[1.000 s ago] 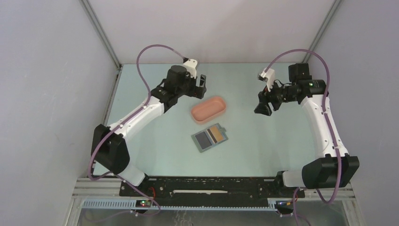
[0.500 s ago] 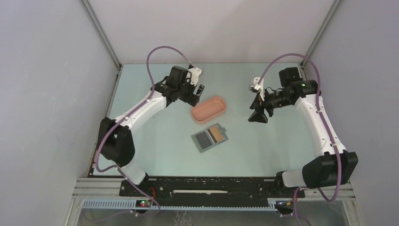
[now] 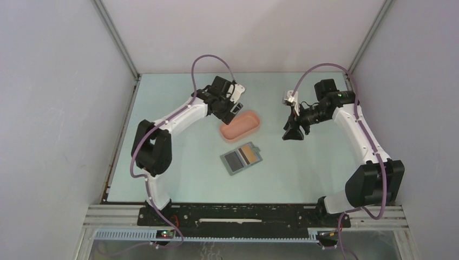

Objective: Put the credit cards into the card holder
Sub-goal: Close the card holder at the center of the board.

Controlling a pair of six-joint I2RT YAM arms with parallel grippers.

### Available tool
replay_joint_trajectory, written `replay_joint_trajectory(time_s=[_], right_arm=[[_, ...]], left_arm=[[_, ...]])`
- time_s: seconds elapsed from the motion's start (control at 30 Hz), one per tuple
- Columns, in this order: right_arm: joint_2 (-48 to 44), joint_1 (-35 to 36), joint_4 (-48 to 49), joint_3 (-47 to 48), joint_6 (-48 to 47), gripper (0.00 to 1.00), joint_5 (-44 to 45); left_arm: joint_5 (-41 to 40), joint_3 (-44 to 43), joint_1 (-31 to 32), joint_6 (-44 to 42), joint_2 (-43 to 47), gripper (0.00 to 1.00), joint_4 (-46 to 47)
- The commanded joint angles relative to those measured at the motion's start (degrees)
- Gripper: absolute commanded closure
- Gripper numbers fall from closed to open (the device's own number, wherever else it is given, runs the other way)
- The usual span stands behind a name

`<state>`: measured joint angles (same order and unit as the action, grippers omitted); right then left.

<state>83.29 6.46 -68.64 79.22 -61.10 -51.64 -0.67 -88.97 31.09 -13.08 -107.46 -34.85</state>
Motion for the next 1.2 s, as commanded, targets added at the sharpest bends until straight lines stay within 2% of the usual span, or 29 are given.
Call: replay_joint_trajectory(time_s=[0.0, 0.2, 0.47, 0.57, 0.7, 1.0, 1.17], right_arm=[[0.75, -0.57, 2.33, -1.03, 3.69, 0.43, -2.81], [0.93, -0.25, 6.12, -2.81, 8.54, 0.44, -1.74], [1.87, 10.76, 15.87, -6.71, 19.89, 0.44, 3.81], [2.59, 14.03, 17.37, -6.5, 22.17, 0.44, 6.21], [2.97, 17.19, 18.91, -6.36, 27.75, 0.43, 8.04], [6.06, 20.09, 21.16, -7.55, 36.4, 0.35, 11.13], [8.99, 21.22, 21.19, -8.4, 38.11, 0.32, 12.57]], left_arm=[[-0.38, -4.62, 0.5, -2.55, -2.29, 0.23, -1.39], [0.22, -5.74, -0.36, 3.99, -1.56, 0.24, -1.58], [6.38, 2.96, -2.46, 15.97, 14.71, 0.25, 6.02], [10.72, 8.39, -3.85, 26.35, 20.5, 0.25, 10.78], [12.09, 18.39, -5.6, 35.22, 28.83, 0.25, 17.13], [14.33, 35.78, -6.92, 54.16, 40.49, 0.28, 20.23], [14.3, 48.52, -6.84, 66.04, 47.05, 0.42, 24.74]])
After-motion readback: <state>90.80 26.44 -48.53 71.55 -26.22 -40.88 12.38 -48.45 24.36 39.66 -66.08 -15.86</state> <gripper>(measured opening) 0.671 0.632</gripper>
